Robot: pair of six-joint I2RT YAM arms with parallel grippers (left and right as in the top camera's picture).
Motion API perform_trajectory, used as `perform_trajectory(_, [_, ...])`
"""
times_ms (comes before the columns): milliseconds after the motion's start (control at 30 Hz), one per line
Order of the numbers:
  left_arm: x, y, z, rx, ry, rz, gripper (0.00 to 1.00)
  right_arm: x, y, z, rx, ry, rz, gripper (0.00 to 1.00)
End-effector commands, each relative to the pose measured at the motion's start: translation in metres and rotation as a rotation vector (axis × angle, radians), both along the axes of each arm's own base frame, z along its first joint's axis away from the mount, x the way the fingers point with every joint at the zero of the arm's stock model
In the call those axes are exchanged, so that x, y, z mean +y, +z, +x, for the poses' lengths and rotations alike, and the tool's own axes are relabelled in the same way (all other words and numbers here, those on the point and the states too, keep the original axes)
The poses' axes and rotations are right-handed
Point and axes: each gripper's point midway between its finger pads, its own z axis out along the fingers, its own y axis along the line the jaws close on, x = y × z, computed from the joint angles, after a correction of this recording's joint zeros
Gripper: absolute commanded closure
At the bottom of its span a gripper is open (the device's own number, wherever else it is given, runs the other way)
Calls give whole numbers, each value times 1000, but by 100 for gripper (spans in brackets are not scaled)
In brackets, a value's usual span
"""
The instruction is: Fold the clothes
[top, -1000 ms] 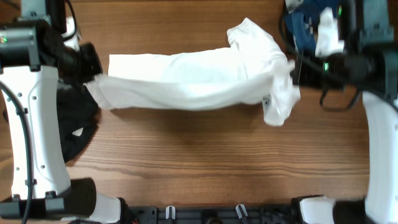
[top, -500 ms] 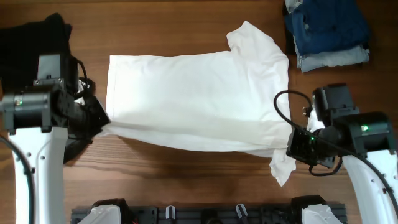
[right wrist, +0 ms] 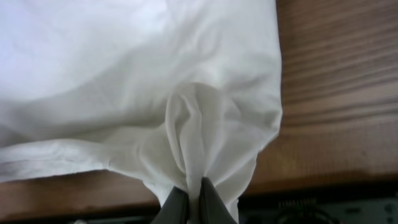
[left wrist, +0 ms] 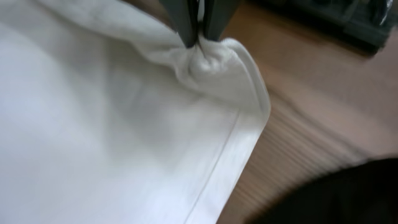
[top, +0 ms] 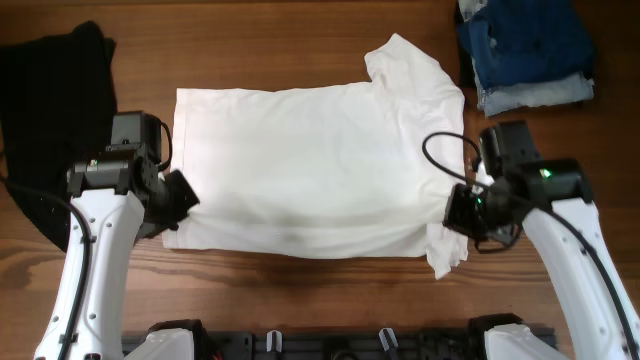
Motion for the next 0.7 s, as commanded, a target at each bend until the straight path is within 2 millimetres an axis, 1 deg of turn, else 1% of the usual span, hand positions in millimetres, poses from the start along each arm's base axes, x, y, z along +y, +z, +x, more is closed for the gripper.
perform_trajectory(0, [4,2,31,-115,27,10,96,7,-21,32,-15,18,13,96])
perform_trajectory(100, [8,1,55,-189,29,28,96,11,-37,62,-62,36,16,96])
perform_trajectory(167, [9,-4,63,-191,29,29,96,12,-43,74,-85,43,17,96])
perform_trajectory(200, [9,-8,66,-187,29,30,96,13,-47,83,-102,45,18,96])
perform_trajectory(333, [13,-29,86,-178,31,43,96,14,-57,106,-159,66,9,96])
perform_trajectory(400, [13,-41,93,-163,31,42,96,14,-61,114,-176,67,7,96])
perform_trajectory(533, [13,-69,96,-96,30,39,96,14,-65,122,-195,73,-1,96])
perform_trajectory(633, [13,-82,99,-71,30,38,96,11,-67,123,-194,70,-20,95])
perform_trajectory(667, [13,-84,100,-72,29,38,96,10,-67,123,-194,68,-27,96])
